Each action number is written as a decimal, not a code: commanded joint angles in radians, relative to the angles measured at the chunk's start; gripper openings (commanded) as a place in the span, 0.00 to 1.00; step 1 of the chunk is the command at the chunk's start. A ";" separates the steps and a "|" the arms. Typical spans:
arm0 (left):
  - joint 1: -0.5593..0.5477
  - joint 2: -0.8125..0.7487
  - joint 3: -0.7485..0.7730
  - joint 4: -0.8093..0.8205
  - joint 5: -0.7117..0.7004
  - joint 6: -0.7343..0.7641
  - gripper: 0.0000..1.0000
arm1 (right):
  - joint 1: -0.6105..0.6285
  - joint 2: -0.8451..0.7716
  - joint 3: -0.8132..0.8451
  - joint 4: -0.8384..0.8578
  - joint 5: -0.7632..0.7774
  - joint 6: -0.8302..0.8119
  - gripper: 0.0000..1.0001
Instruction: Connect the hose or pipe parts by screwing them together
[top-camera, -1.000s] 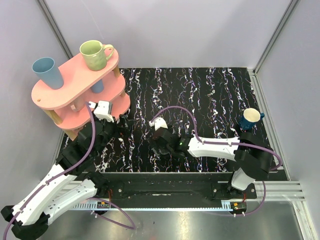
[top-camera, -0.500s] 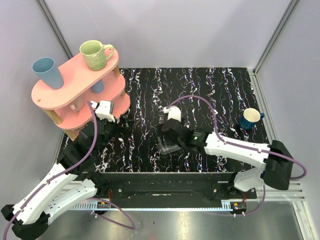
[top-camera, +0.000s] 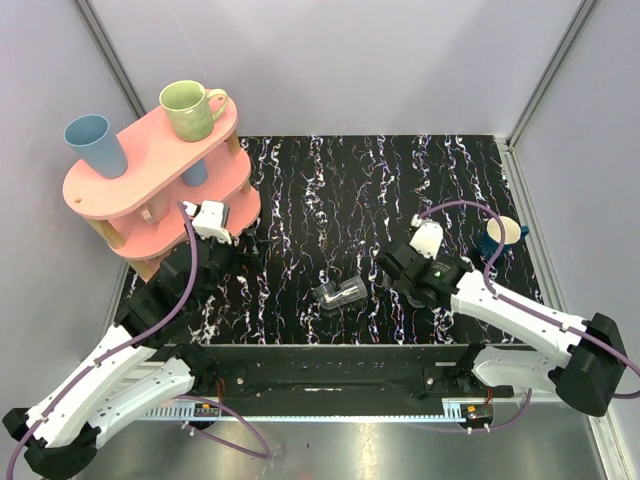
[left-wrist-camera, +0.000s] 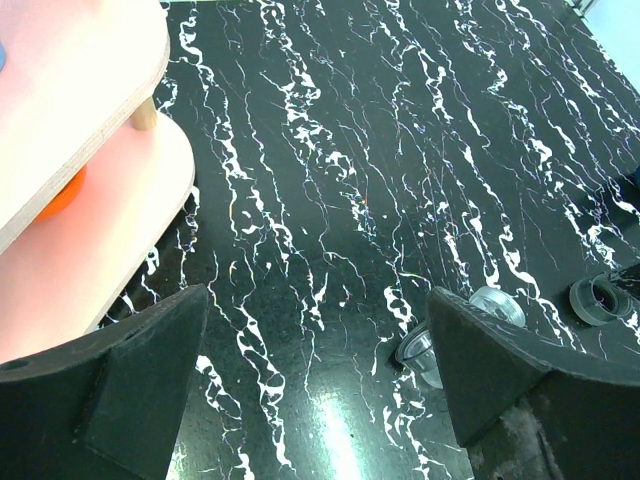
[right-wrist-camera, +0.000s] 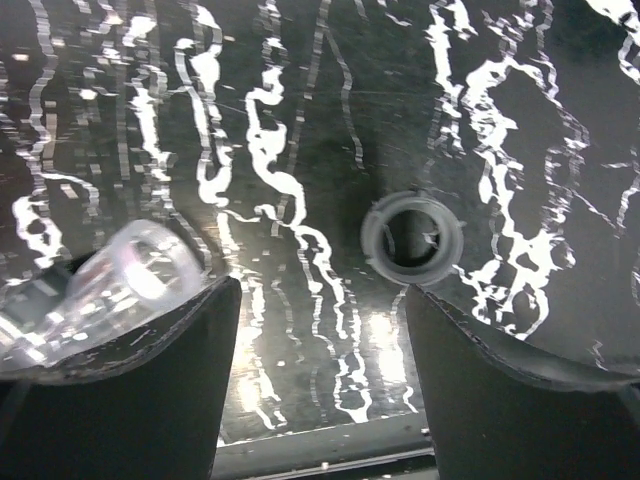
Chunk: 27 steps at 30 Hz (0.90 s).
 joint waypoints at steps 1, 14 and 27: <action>-0.004 0.006 0.023 0.015 -0.007 0.011 0.95 | -0.040 -0.035 -0.050 -0.037 0.046 0.060 0.75; -0.006 0.021 0.023 0.015 0.002 0.011 0.95 | -0.114 0.132 -0.113 0.092 -0.046 -0.031 0.60; -0.006 0.046 0.021 0.015 0.016 0.012 0.95 | -0.132 0.226 -0.150 0.184 -0.080 -0.074 0.53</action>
